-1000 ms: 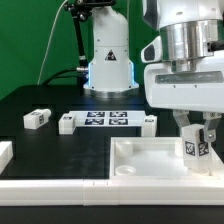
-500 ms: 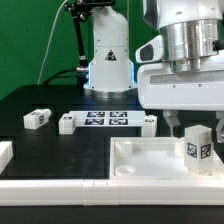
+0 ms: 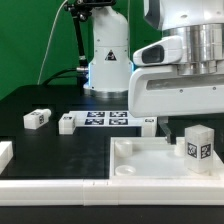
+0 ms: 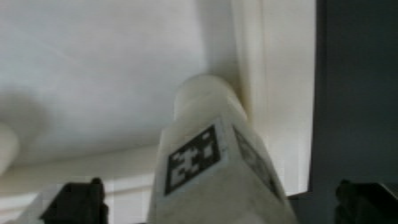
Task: Assemble one leg
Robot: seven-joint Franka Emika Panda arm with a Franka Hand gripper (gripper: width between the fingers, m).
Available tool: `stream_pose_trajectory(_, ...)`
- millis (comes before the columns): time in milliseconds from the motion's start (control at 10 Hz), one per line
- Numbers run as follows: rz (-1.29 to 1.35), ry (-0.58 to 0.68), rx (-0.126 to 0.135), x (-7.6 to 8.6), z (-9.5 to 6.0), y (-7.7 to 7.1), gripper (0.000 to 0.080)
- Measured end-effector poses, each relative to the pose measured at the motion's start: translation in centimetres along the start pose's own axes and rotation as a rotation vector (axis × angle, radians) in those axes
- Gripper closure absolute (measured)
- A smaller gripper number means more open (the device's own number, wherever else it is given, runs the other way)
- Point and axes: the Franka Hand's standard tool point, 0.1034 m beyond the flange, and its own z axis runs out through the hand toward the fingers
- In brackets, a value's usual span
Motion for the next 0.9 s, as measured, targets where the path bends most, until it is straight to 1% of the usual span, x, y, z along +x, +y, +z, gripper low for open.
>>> stream_pose_trajectory(100,-0.121,-0.009,-0.015,0.02,-0.05,-0.07,0.015)
stream_pose_trajectory(300,-0.232,-0.01,-0.02,0.08,-0.18,0.17,0.015)
stream_pose_trajectory(400,-0.239,-0.012,-0.02,0.03,-0.13,0.21,0.015)
stream_pose_trajectory(500,-0.238,-0.012,-0.02,0.03,-0.12,0.21,0.0283)
stream_pose_trajectory(600,-0.238,-0.012,-0.02,0.03,-0.12,0.21,0.0283)
stream_pose_trajectory(700,-0.238,-0.012,-0.02,0.03,-0.12,0.21,0.0422)
stream_pose_trajectory(800,-0.229,-0.012,-0.02,0.02,-0.11,0.19,0.0511)
stream_pose_trajectory(900,-0.205,-0.012,-0.019,0.02,-0.11,0.19,0.0511)
